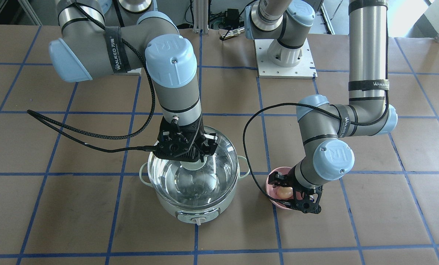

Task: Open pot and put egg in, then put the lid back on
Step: 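Grasp the egg with the left gripper while the right gripper lifts the lid away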

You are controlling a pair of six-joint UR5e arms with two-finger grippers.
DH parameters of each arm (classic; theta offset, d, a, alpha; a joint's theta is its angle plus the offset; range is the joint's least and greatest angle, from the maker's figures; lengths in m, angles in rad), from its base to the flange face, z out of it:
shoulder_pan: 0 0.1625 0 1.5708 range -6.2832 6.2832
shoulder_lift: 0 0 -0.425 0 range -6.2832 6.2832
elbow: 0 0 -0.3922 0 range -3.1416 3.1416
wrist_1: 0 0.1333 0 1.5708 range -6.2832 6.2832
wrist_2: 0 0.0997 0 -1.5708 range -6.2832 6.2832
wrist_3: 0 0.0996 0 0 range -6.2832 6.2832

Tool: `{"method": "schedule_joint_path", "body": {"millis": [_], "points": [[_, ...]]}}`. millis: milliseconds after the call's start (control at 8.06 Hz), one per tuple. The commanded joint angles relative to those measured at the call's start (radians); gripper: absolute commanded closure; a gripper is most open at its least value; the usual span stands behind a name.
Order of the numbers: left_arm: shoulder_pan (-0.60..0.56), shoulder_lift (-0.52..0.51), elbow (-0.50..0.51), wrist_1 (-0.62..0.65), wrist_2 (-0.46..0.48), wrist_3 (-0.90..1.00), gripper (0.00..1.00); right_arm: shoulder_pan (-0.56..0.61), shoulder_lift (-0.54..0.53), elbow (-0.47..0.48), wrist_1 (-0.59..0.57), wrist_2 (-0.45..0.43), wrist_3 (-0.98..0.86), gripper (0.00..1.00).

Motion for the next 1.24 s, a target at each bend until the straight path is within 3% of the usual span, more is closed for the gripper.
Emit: {"method": "schedule_joint_path", "body": {"millis": [0, 124, 372, 497, 745, 1117], "points": [[0.000, -0.006, -0.011, 0.006, -0.003, 0.002, 0.16, -0.150, -0.097, -0.005, 0.152, -0.003, -0.234, 1.00], [0.000, -0.009, -0.011, 0.006, -0.002, 0.002, 0.29, -0.211, -0.130, -0.004, 0.186, -0.003, -0.334, 1.00], [0.000, -0.009, -0.011, 0.006, -0.005, 0.011, 0.65, -0.314, -0.156, -0.004, 0.232, -0.003, -0.478, 1.00], [0.000, -0.008, -0.011, 0.006, -0.026, 0.013, 0.76, -0.340, -0.174, -0.004, 0.257, -0.011, -0.515, 1.00], [0.000, -0.005, -0.009, 0.006, -0.031, 0.014, 0.78, -0.394, -0.213, -0.004, 0.298, -0.060, -0.636, 1.00], [-0.001, 0.052, 0.002, -0.007, -0.031, -0.001, 0.78, -0.527, -0.288, -0.001, 0.343, -0.057, -0.794, 1.00]]}}
